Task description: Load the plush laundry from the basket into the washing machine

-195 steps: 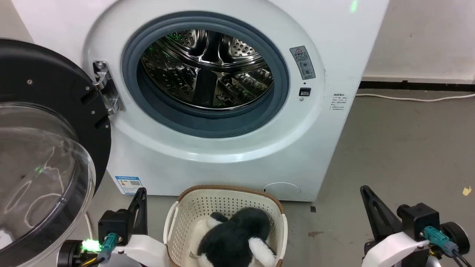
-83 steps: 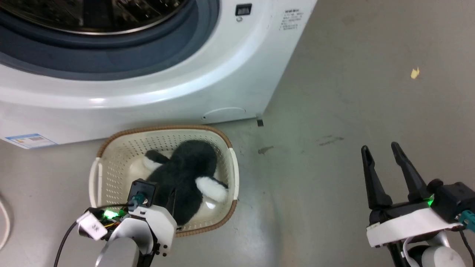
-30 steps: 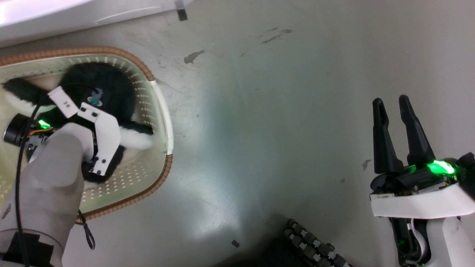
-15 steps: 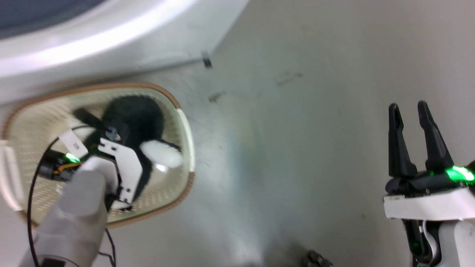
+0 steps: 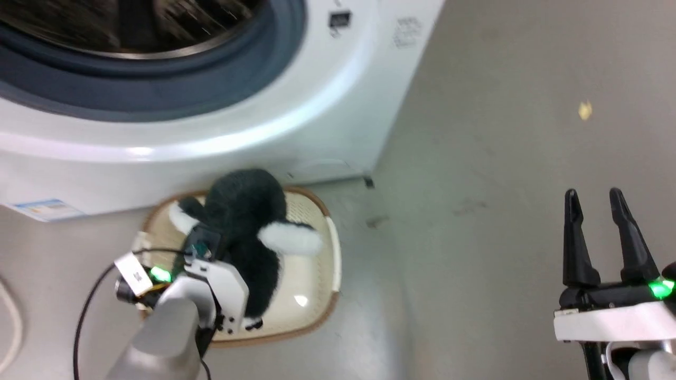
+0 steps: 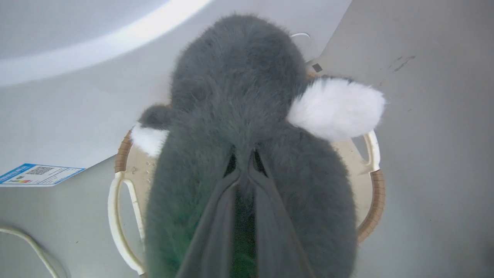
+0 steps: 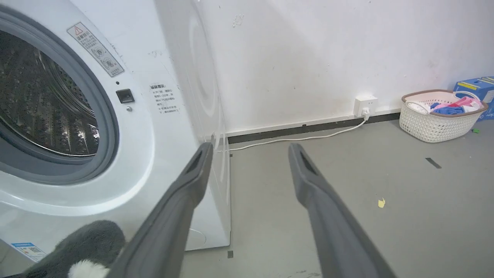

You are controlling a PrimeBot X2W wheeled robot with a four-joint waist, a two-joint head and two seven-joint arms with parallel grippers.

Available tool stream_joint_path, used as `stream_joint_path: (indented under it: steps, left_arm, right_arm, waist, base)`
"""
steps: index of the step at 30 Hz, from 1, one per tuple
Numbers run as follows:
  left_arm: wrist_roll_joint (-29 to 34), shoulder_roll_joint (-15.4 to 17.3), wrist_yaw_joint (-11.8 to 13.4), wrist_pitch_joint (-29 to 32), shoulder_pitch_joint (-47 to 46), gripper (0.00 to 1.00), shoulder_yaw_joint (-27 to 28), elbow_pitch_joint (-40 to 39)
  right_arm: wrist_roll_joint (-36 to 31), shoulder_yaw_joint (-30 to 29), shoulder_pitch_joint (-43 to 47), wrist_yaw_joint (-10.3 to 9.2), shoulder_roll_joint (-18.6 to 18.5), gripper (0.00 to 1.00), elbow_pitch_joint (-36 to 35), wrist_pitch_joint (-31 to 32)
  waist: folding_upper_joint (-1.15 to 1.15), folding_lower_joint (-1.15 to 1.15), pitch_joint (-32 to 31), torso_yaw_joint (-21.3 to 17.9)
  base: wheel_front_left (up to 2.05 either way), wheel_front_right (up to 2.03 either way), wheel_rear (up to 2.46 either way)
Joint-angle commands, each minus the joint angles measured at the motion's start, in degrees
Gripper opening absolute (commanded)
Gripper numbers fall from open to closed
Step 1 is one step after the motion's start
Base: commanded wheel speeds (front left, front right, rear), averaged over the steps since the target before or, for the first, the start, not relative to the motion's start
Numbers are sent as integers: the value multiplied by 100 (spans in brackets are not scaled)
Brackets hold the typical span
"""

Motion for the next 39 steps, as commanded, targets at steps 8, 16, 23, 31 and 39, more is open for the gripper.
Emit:
stream_joint_path:
  steps: [8, 16, 23, 31, 39]
  left_arm:
    - [-111, -69, 180, -239, 631, 0, 143, -1064]
    - [13, 123, 573, -243, 1470, 0, 600, -3683]
    - [214, 269, 761, -244, 1726, 0, 979, -5479]
    - [213, 491, 701, 202, 777, 0, 1114, -5558]
    - [275, 1076, 542, 911, -778, 0, 1378, -5050]
  right_arm:
    - [-108, -65, 356, -5, -5, 100, -14, -25]
    - [-167, -96, 550, -5, -5, 100, -41, -25]
    - [-171, -70, 522, -5, -5, 100, -112, -25]
    - [-42, 99, 216, -5, -5, 100, -229, -25]
    - [286, 151, -238, -5, -5, 100, -259, -25]
  waist:
    - [0, 1, -938, 647]
    - [0, 1, -1164, 829]
    - [0, 1, -990, 832]
    - [0, 1, -156, 453]
    - [0, 1, 971, -161]
  base:
    - [0, 0, 0]
    - [0, 0, 0]
    - [0, 0, 0]
    - [0, 0, 0]
    - [0, 0, 0]
